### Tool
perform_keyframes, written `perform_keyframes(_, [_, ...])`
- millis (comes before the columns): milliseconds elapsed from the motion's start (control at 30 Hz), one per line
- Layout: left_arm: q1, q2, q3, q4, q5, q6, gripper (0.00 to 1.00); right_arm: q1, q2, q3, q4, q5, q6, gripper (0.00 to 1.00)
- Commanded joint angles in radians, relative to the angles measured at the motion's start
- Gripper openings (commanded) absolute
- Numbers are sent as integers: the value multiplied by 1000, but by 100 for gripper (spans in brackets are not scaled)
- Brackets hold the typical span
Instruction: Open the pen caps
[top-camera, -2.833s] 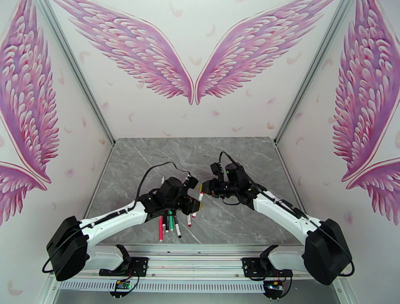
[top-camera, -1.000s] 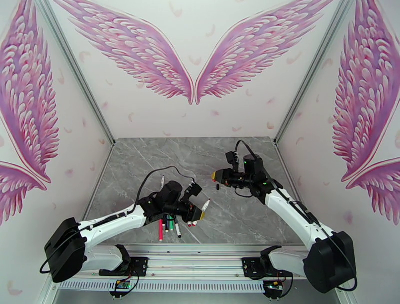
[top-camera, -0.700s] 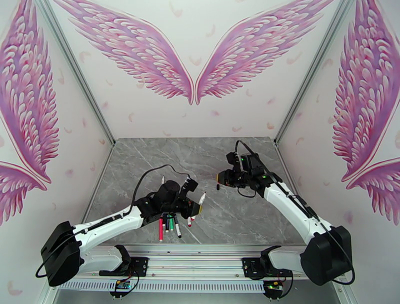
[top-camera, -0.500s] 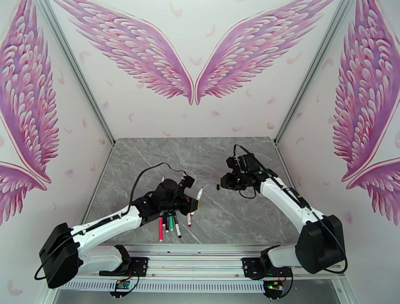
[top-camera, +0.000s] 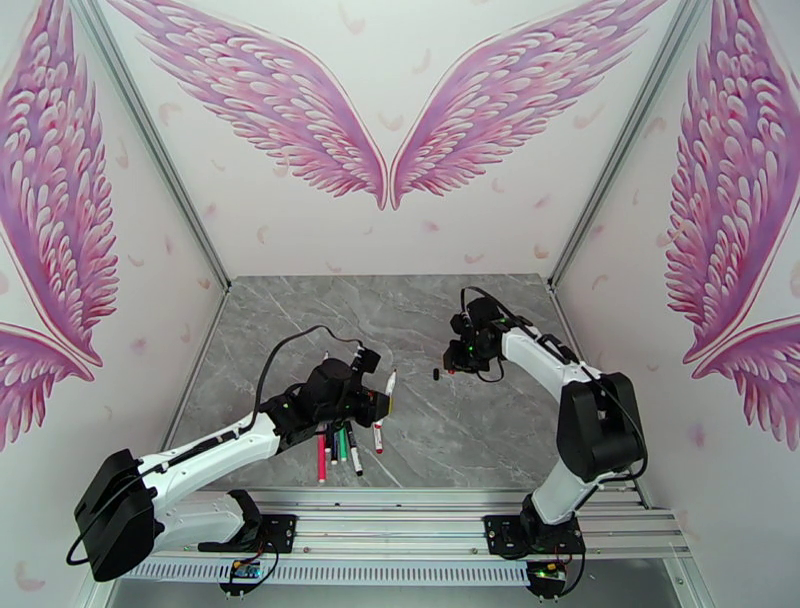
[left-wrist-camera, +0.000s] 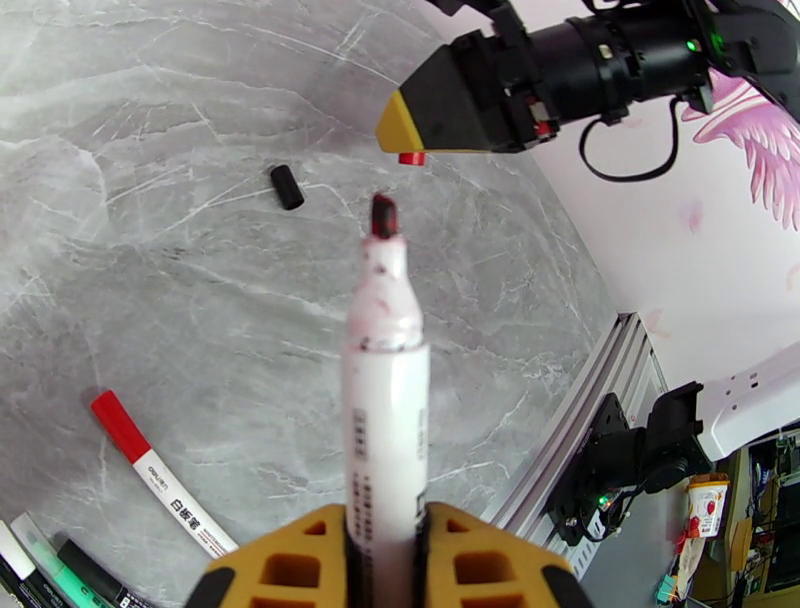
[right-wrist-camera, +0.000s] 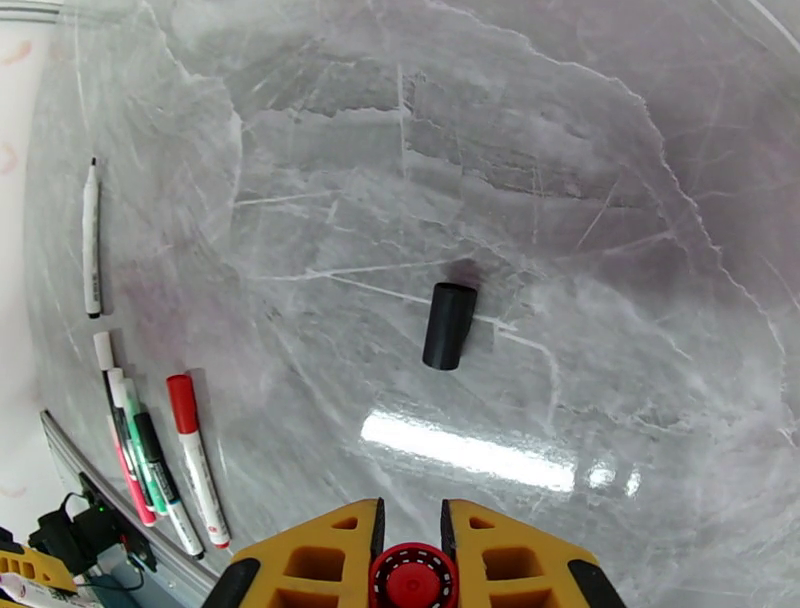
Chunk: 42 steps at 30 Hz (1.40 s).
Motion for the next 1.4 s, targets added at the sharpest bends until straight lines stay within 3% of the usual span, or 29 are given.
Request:
perform_keyframes(0, [8, -9, -8, -5, -10, 2, 0, -6, 63, 49, -26, -2, -20, 13])
perform_keyframes(433, [10, 8, -7, 3, 3, 0, 0, -21, 232, 115, 1, -42, -37, 15])
perform_keyframes(1367, [9, 46, -4, 24, 27, -16, 0, -28, 300, 143, 14, -80, -31, 25])
